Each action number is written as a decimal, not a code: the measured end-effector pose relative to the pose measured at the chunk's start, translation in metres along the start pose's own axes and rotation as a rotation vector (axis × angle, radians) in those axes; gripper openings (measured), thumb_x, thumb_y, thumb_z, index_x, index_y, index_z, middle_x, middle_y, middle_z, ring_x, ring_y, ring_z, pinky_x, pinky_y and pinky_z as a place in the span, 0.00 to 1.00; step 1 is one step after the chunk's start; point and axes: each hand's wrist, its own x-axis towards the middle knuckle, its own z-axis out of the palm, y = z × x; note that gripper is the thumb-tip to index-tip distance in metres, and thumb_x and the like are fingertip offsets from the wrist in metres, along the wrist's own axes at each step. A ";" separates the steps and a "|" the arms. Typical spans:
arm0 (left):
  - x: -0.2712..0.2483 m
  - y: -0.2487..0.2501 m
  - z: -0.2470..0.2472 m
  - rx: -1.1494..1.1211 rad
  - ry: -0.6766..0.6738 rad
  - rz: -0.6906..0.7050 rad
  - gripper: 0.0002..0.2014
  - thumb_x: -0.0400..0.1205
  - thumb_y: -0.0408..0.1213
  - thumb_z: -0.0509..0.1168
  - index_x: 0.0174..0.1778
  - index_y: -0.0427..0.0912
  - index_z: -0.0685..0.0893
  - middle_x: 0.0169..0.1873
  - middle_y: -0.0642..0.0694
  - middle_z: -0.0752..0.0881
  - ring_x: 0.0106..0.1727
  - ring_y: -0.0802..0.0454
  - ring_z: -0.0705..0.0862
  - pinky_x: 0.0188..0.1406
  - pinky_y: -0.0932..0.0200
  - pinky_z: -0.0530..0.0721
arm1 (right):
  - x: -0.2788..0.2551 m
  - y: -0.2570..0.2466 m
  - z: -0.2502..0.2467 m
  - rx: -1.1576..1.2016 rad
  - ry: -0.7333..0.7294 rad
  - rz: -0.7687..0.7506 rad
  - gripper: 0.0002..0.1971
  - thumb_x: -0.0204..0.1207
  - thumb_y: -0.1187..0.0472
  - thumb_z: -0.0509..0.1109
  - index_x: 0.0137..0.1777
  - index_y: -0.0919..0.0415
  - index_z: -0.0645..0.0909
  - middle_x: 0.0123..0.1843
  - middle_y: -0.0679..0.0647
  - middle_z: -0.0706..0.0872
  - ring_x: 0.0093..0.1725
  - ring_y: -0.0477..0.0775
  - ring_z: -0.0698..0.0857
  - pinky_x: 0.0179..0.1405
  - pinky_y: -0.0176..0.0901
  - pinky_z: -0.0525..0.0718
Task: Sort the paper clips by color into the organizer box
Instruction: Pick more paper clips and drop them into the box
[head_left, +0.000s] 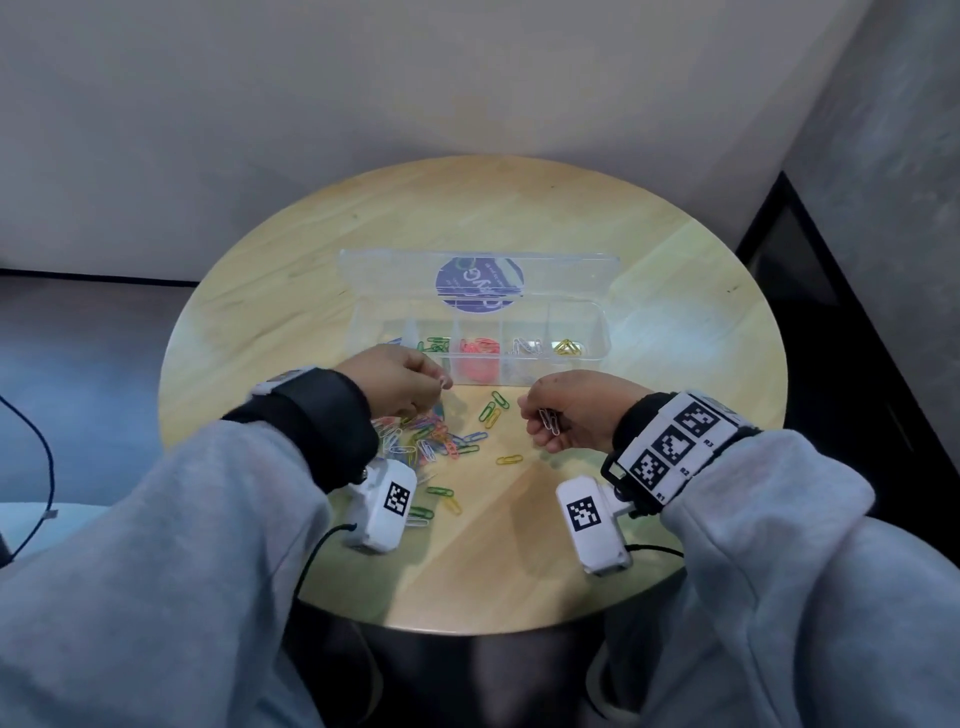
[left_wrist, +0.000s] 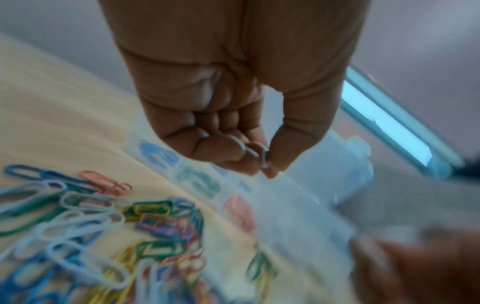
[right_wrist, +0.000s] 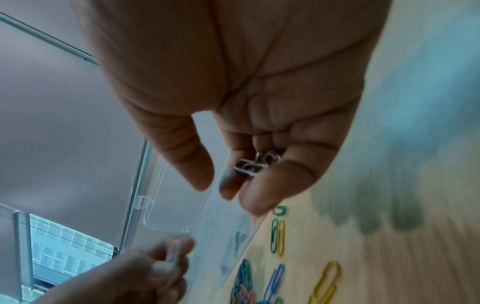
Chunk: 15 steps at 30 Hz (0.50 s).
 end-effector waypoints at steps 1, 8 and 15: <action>-0.005 -0.002 -0.006 -0.149 -0.005 -0.027 0.12 0.78 0.21 0.59 0.35 0.40 0.81 0.21 0.46 0.76 0.17 0.59 0.75 0.20 0.71 0.75 | 0.000 0.001 0.001 -0.017 0.007 -0.003 0.10 0.82 0.65 0.62 0.37 0.62 0.71 0.32 0.56 0.73 0.28 0.51 0.72 0.25 0.36 0.72; -0.026 -0.034 -0.035 -0.694 0.041 -0.150 0.13 0.80 0.25 0.50 0.34 0.37 0.77 0.28 0.45 0.70 0.15 0.58 0.76 0.14 0.71 0.74 | -0.001 0.002 0.022 -0.372 0.053 -0.056 0.14 0.79 0.59 0.66 0.32 0.59 0.71 0.29 0.54 0.75 0.27 0.50 0.74 0.28 0.39 0.76; -0.028 -0.056 -0.049 -0.882 -0.108 -0.193 0.11 0.73 0.30 0.47 0.26 0.39 0.70 0.21 0.47 0.70 0.15 0.55 0.70 0.17 0.72 0.68 | 0.002 -0.009 0.055 -0.681 0.125 -0.092 0.10 0.73 0.52 0.72 0.35 0.53 0.75 0.29 0.48 0.78 0.27 0.46 0.76 0.29 0.36 0.75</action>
